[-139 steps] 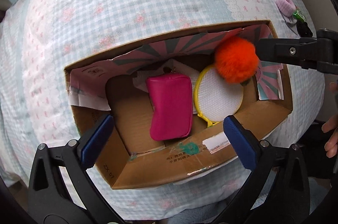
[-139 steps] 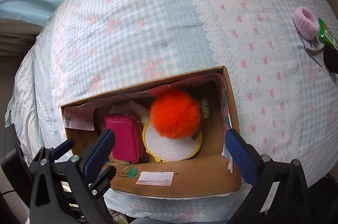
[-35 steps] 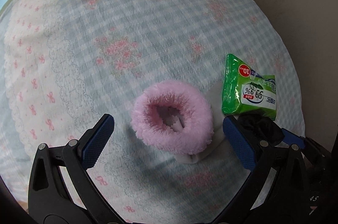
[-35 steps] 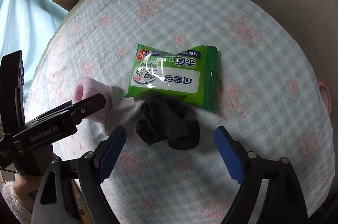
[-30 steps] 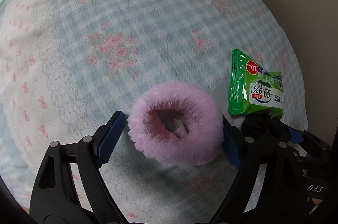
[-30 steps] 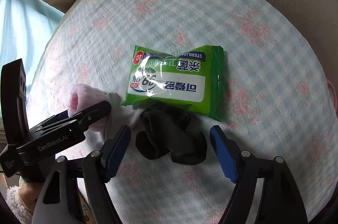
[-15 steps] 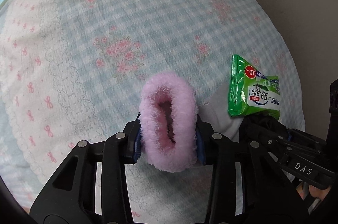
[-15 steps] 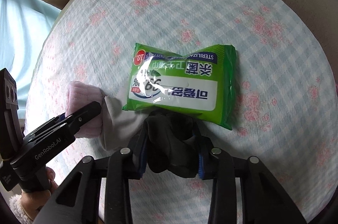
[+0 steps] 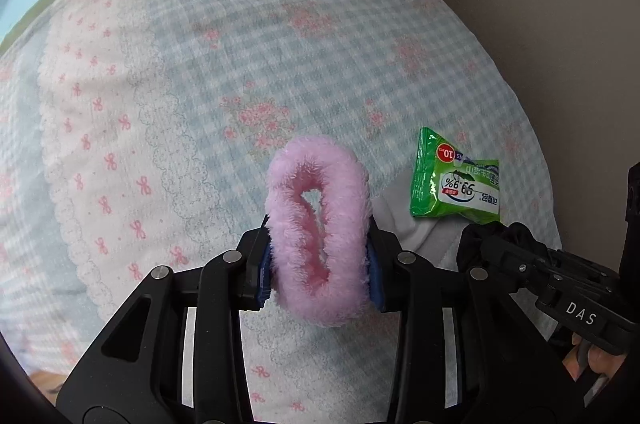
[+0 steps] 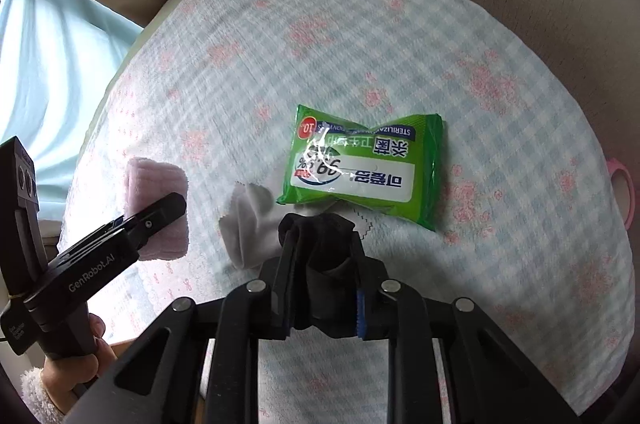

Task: Organize soft objects
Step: 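Carry hair tie and sock over the cardboard box with both tools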

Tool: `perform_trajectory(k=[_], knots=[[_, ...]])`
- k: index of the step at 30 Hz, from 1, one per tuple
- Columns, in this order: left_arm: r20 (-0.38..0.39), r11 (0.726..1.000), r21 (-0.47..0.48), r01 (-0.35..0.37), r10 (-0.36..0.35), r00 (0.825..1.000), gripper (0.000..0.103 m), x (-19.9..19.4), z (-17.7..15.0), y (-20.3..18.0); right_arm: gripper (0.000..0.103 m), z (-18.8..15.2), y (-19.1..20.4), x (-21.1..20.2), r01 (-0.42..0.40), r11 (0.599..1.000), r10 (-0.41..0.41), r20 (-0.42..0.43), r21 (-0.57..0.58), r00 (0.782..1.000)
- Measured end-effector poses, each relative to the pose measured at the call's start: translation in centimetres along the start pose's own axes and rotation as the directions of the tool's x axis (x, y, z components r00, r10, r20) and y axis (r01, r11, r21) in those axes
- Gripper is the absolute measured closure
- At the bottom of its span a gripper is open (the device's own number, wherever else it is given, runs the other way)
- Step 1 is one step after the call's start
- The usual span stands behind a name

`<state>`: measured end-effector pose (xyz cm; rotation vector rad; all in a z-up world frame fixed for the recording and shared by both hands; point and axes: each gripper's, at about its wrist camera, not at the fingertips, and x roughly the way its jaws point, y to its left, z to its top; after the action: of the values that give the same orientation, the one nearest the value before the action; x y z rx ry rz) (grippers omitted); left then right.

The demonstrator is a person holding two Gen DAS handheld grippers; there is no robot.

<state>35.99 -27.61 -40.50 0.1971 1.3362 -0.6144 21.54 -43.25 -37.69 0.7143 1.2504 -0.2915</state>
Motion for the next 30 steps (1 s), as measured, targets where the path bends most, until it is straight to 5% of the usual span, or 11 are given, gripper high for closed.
perform_trajectory(k=[11, 18, 30], knots=[[0.126, 0.997, -0.068, -0.029, 0.038, 0.991, 0.07, -11.7, -2.2, -3.1, 0.083, -1.6, 3.8, -11.3, -0.028, 0.993, 0.04, 0.111, -0.114, 0.993], [0.232, 0.984, -0.176, -0.036, 0.077, 0.97, 0.07, -21.7, -7.2, -4.0, 0.083, -4.2, 8.3, -18.8, -0.041, 0.956, 0.095, 0.174, -0.29, 0.98], [0.281, 0.912, -0.387, -0.136, 0.256, 0.925, 0.07, -32.3, -18.4, 0.7, 0.083, -11.4, 17.8, -20.9, -0.171, 0.84, 0.239, 0.069, -0.515, 0.968]])
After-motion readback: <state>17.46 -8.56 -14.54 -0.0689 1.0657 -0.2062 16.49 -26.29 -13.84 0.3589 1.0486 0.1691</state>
